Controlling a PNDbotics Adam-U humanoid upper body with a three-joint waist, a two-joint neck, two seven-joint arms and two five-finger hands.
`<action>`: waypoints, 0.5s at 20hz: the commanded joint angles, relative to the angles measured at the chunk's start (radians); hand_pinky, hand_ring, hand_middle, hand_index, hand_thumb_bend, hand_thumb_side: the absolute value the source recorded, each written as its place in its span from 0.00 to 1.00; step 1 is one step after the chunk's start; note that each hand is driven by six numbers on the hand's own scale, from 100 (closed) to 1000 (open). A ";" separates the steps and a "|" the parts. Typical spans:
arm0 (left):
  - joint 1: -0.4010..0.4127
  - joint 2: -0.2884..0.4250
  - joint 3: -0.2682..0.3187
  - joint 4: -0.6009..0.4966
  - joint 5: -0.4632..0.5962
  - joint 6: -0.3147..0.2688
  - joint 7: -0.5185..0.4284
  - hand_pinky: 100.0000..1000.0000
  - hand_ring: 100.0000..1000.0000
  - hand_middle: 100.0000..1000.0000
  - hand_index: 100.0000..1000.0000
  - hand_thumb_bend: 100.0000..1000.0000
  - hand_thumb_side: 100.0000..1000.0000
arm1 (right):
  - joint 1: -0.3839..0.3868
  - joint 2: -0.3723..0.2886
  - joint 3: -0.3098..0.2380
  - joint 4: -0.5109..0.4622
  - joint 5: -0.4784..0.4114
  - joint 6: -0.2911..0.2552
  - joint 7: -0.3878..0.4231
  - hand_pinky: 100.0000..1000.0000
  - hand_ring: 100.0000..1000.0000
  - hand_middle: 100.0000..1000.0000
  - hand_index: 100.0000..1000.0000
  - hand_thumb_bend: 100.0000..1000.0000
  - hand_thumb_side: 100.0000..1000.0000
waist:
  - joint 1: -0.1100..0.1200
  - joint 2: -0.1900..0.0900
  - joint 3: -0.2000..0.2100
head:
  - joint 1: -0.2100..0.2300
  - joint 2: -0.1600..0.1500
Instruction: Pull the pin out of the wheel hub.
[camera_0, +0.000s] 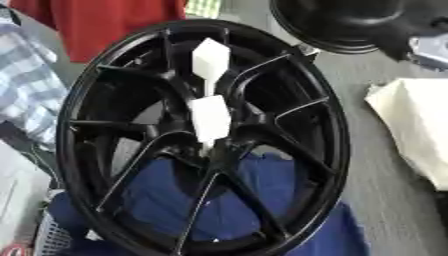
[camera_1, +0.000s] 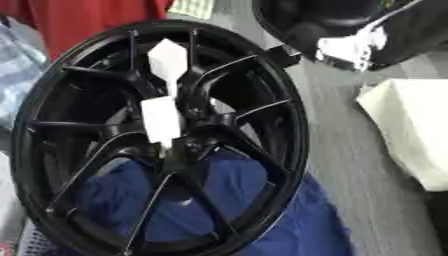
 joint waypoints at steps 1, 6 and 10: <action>-0.015 0.043 0.000 -0.005 0.005 0.000 -0.010 0.85 0.90 0.75 0.83 0.72 0.55 | -0.070 0.034 0.062 0.067 0.053 -0.035 0.050 0.89 0.83 0.77 0.83 0.16 0.41 | 0.005 -0.014 0.004 | -0.011 -0.012; 0.002 0.054 0.011 -0.005 0.000 -0.004 -0.005 0.85 0.90 0.75 0.83 0.72 0.55 | -0.155 0.106 0.169 0.168 0.119 -0.078 0.129 0.87 0.80 0.78 0.86 0.20 0.47 | 0.007 -0.010 0.008 | -0.009 -0.011; 0.014 0.058 0.015 -0.004 -0.003 -0.004 -0.001 0.85 0.90 0.76 0.83 0.72 0.55 | -0.179 0.145 0.177 0.203 0.083 -0.041 0.188 0.85 0.77 0.77 0.88 0.24 0.45 | 0.012 -0.018 0.006 | -0.006 0.002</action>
